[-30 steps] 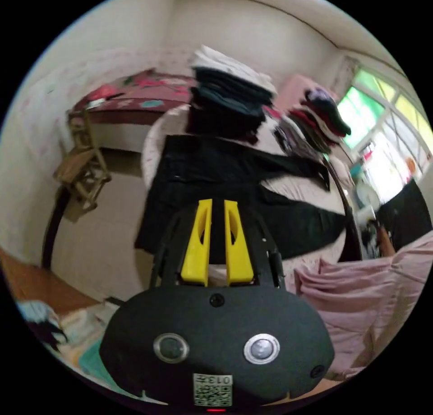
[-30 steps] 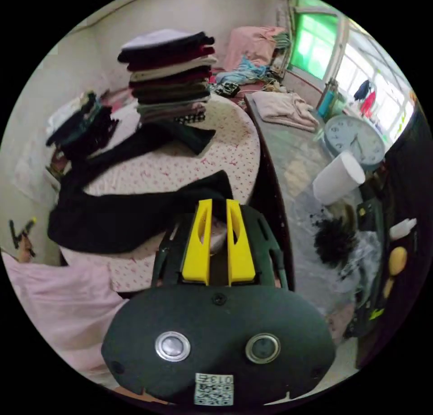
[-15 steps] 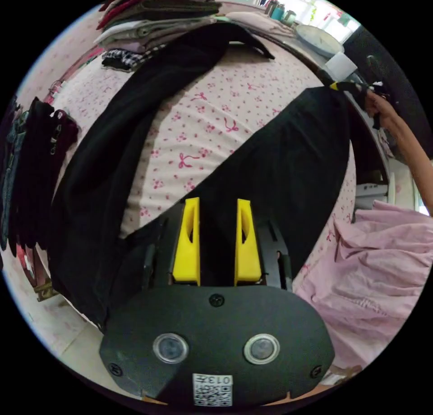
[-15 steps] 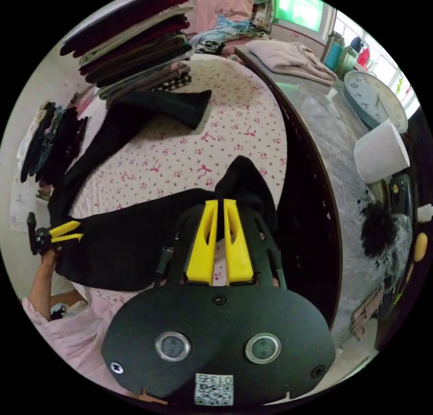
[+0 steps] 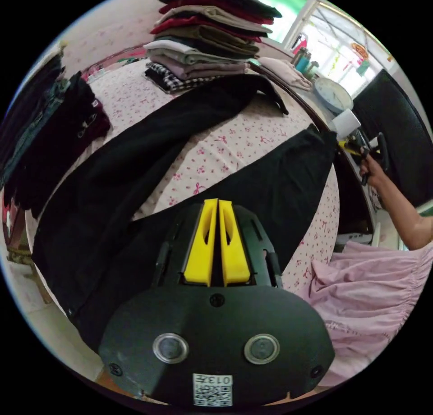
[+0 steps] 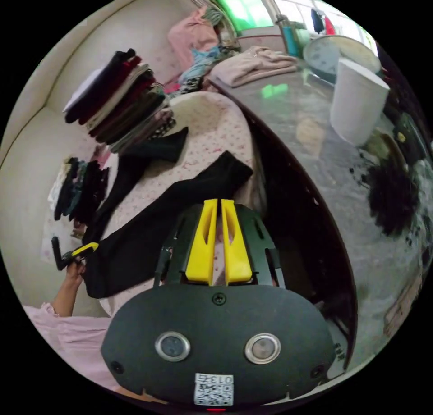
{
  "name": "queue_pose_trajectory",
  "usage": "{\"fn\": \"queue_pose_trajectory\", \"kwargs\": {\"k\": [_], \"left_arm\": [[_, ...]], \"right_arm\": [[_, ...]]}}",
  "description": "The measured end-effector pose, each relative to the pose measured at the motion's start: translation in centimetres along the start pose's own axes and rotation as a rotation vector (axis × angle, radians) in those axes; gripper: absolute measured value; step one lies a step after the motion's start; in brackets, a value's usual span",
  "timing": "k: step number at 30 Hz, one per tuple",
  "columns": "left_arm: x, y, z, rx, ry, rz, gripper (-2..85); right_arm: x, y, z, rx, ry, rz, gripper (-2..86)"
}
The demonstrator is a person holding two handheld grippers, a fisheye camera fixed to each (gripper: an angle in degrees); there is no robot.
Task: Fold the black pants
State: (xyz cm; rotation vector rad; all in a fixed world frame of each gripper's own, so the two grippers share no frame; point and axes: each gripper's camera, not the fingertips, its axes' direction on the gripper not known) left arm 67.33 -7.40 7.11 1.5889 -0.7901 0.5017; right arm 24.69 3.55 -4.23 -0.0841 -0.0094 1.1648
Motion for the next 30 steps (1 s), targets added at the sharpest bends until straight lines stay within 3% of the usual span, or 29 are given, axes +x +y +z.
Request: {"fn": "queue_pose_trajectory", "kwargs": {"k": [5, 8, 14, 17, 21, 27, 30], "left_arm": [[1.2, 1.7, -1.7, 0.007, 0.029, 0.016, 7.5], [4.1, 3.6, -1.3, -0.07, 0.064, 0.102, 9.1], [10.8, 6.1, 1.6, -0.196, -0.076, 0.3, 11.7], [11.1, 5.2, 3.6, -0.239, -0.081, 0.291, 10.0], [10.6, 3.6, 4.8, -0.285, -0.015, 0.295, 1.5], [9.8, 3.6, 1.5, -0.197, 0.046, 0.266, 0.1], [7.9, 4.5, 4.4, -0.256, 0.179, 0.156, 0.3]], "right_arm": [[1.2, 1.4, -1.7, 0.099, 0.116, 0.081, 6.1], [0.0, 1.5, -0.3, 0.046, 0.101, 0.024, 8.2], [-0.7, 1.6, 5.3, -0.073, 0.132, 0.086, 9.4], [-0.6, 1.1, 6.8, -0.055, 0.123, 0.114, 5.3], [-2.5, -0.4, 7.9, -0.099, 0.185, 0.01, 1.8], [-5.5, -0.4, 4.5, -0.008, 0.213, -0.148, 1.5], [-4.6, -0.3, 8.6, -0.185, 0.269, -0.119, 2.9]]}}
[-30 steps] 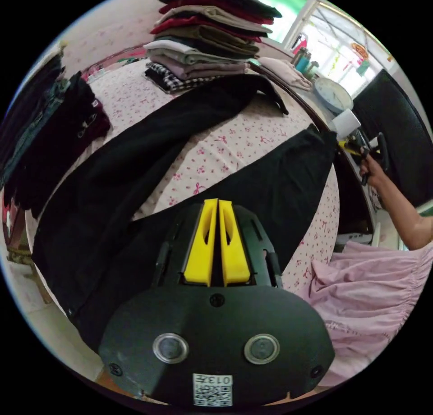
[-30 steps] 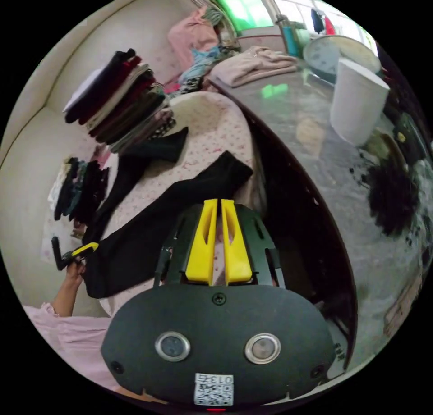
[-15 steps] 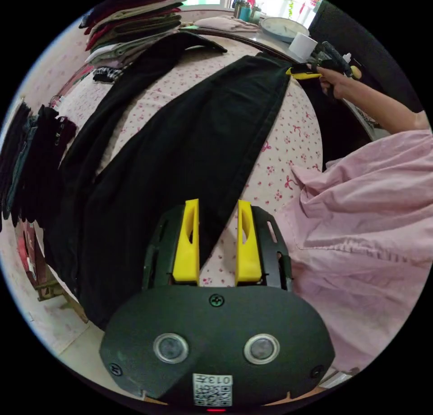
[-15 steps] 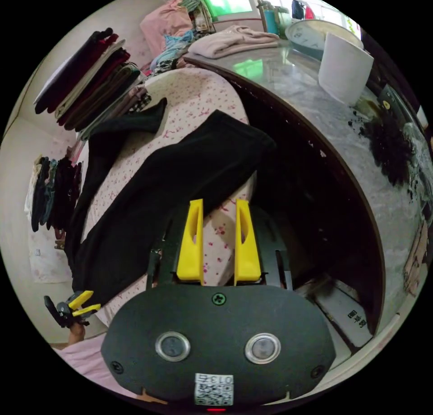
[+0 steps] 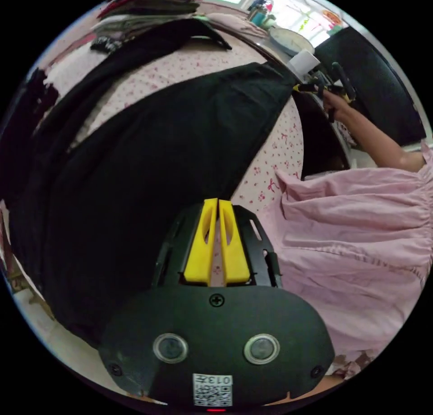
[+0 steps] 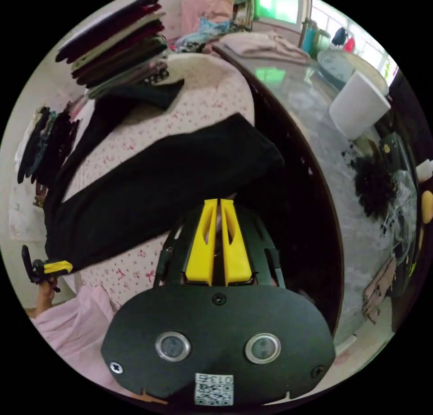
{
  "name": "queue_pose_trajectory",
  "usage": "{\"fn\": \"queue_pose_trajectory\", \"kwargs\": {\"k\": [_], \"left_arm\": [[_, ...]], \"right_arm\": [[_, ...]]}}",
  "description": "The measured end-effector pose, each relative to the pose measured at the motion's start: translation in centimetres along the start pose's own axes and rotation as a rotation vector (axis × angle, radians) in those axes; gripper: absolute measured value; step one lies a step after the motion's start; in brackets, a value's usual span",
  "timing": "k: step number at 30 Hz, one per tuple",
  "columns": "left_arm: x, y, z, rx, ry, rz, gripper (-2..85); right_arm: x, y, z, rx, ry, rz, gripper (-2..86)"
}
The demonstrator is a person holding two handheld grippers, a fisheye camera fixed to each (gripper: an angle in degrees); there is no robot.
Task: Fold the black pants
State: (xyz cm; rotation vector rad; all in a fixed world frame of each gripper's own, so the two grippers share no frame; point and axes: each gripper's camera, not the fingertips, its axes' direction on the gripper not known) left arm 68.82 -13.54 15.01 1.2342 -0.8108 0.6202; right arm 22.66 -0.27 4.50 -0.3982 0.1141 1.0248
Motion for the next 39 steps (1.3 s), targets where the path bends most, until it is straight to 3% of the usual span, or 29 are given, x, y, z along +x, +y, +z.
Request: {"fn": "queue_pose_trajectory", "kwargs": {"k": [2, 5, 13, 22, 26, 28, 35, 39], "left_arm": [[-0.5, 0.6, -1.1, 0.074, 0.016, -0.028, 0.6], [-1.2, 1.8, -4.1, 0.178, -0.032, -0.025, 1.4], [-9.2, -1.1, -8.0, 0.279, -0.322, -0.217, 7.8], [-13.2, -10.3, -6.5, 0.154, -0.519, -0.129, 11.8], [-15.4, -12.8, -4.2, 0.07, -0.516, -0.105, 10.4], [-17.4, -13.7, -2.3, -0.023, -0.514, -0.096, 5.3], [-19.0, -12.8, -6.2, 0.013, -0.45, 0.012, 1.5], [-20.7, -10.8, -10.5, 0.082, -0.31, 0.031, 1.8]], "right_arm": [[0.2, 0.0, 0.1, -0.002, 0.016, 0.056, 4.3], [-1.3, 0.0, -2.6, 0.167, 0.081, 0.027, 6.6], [-12.9, -6.8, -0.4, 0.289, 0.111, -0.328, 9.6], [-22.2, -18.8, 8.9, 0.229, 0.292, -0.511, 12.1], [-22.4, -23.5, 12.3, 0.182, 0.345, -0.497, 5.2], [-21.6, -25.1, 12.4, 0.189, 0.373, -0.456, 3.4], [-17.7, -28.1, 2.6, 0.318, 0.087, -0.619, 1.5], [-14.9, -30.8, -0.7, 0.3, -0.091, -0.634, 1.4]]}}
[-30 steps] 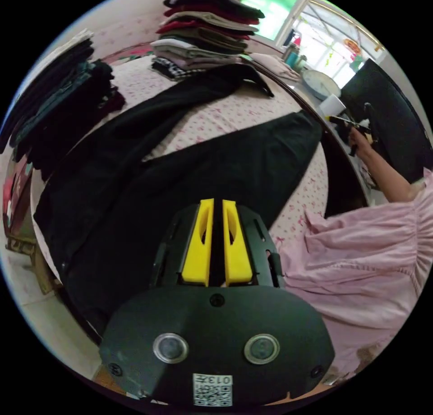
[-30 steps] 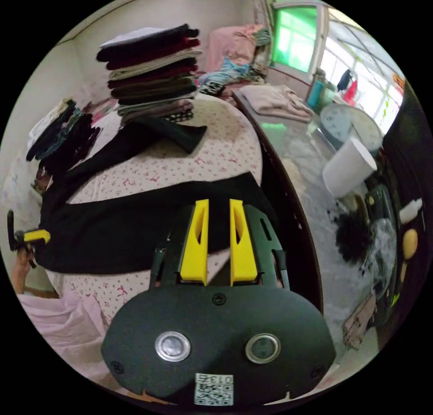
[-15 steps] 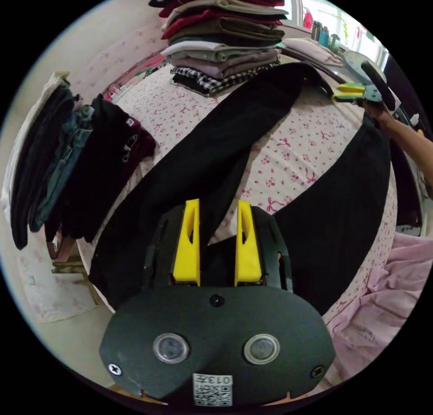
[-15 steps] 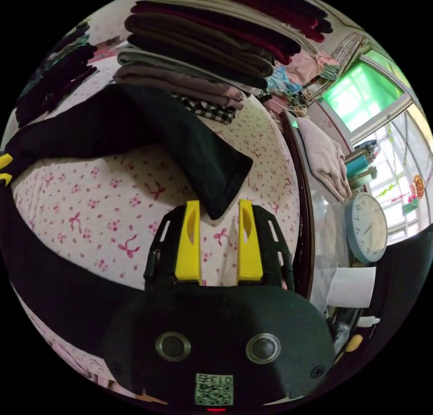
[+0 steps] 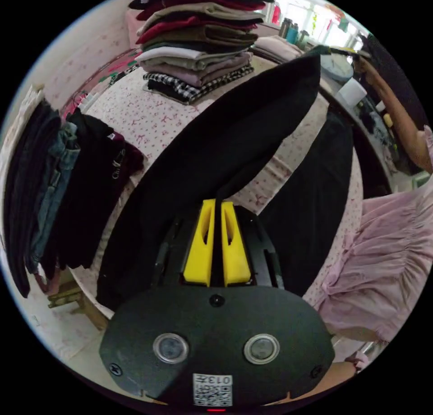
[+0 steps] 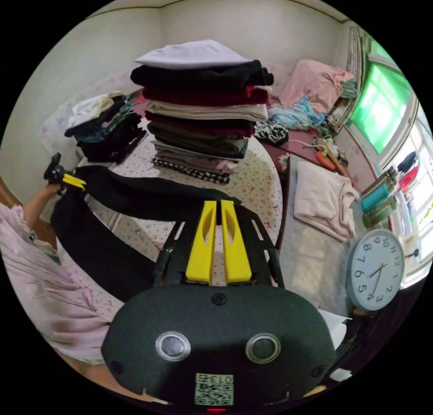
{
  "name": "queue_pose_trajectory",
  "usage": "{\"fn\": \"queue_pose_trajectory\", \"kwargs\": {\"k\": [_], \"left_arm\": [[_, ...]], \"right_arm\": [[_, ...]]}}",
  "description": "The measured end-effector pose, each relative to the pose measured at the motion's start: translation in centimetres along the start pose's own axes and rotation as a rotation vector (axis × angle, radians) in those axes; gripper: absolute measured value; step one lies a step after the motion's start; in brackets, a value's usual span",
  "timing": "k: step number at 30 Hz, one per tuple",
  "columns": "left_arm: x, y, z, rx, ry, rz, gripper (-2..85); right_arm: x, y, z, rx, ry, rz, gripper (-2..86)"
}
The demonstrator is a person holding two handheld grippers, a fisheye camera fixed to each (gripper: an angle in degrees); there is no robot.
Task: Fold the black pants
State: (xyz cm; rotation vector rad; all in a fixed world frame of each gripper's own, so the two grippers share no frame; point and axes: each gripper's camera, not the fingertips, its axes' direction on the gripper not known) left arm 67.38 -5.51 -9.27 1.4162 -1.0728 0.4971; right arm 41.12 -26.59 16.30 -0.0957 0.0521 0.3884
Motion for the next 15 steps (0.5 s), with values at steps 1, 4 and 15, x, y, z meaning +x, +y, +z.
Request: {"fn": "queue_pose_trajectory", "kwargs": {"k": [1, 4, 15], "left_arm": [[-1.2, 0.3, 0.2, 0.021, 0.071, -0.037, 2.2], [-3.4, 0.3, 4.2, -0.051, 0.246, -0.094, 3.9], [-4.8, 7.7, 1.4, 0.088, 0.086, -0.196, 8.3]], "right_arm": [[0.7, -0.2, 0.4, -0.011, -0.016, 0.023, 1.5], [4.7, -1.0, 5.8, -0.11, -0.044, 0.199, 2.0], [6.5, 4.4, 17.4, -0.189, 0.051, 0.466, 10.8]]}}
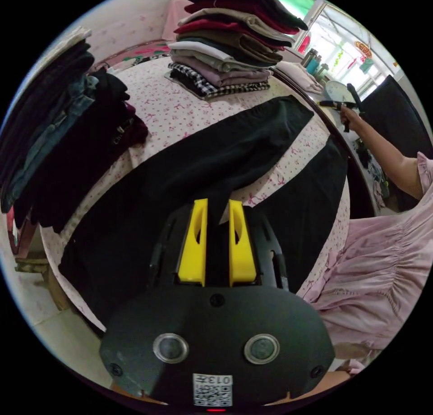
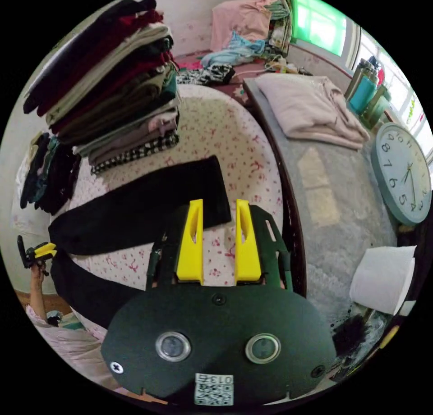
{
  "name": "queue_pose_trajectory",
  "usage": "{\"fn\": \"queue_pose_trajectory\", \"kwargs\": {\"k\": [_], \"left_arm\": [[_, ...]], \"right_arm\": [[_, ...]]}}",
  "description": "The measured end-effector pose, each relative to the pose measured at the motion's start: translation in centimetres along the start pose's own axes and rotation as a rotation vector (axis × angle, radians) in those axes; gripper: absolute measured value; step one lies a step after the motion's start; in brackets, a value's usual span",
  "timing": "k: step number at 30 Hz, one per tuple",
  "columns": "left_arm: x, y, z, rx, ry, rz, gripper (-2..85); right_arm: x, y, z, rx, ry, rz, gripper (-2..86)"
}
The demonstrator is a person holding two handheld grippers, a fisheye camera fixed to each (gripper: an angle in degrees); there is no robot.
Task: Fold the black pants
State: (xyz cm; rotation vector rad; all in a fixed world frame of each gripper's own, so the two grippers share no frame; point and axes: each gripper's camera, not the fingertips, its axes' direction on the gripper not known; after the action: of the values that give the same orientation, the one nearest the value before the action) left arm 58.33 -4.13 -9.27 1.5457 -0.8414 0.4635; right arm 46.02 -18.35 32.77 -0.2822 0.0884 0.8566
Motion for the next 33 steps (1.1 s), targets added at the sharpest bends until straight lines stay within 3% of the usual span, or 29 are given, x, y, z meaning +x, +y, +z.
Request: {"fn": "queue_pose_trajectory", "kwargs": {"k": [6, 12, 15, 19, 25, 33], "left_arm": [[-1.1, 1.9, 3.6, -0.122, -0.033, -0.039, 7.1], [-0.2, 3.7, 2.2, -0.139, -0.089, 0.047, 3.0], [0.1, 6.0, 2.1, -0.141, -0.084, 0.096, 3.1], [-1.9, 8.4, 2.7, -0.193, -0.023, 0.06, 4.0], [-4.4, 16.2, -2.5, -0.078, -0.118, -0.049, 2.4], [-6.4, 28.5, -3.6, -0.069, -0.31, -0.365, 0.8]], "right_arm": [[-1.4, 0.6, 7.0, -0.111, 0.04, 0.061, 7.8], [-5.5, 0.4, 3.0, 0.008, 0.131, -0.139, 5.9], [-5.4, 1.3, 2.3, 0.026, 0.121, -0.125, 6.1], [-5.3, 2.3, 6.8, -0.177, 0.192, -0.081, 4.7], [-10.8, 6.8, 1.2, 0.161, 0.206, -0.123, 2.5], [-30.4, 17.6, 1.3, 0.303, -0.06, -0.615, 0.6]]}}
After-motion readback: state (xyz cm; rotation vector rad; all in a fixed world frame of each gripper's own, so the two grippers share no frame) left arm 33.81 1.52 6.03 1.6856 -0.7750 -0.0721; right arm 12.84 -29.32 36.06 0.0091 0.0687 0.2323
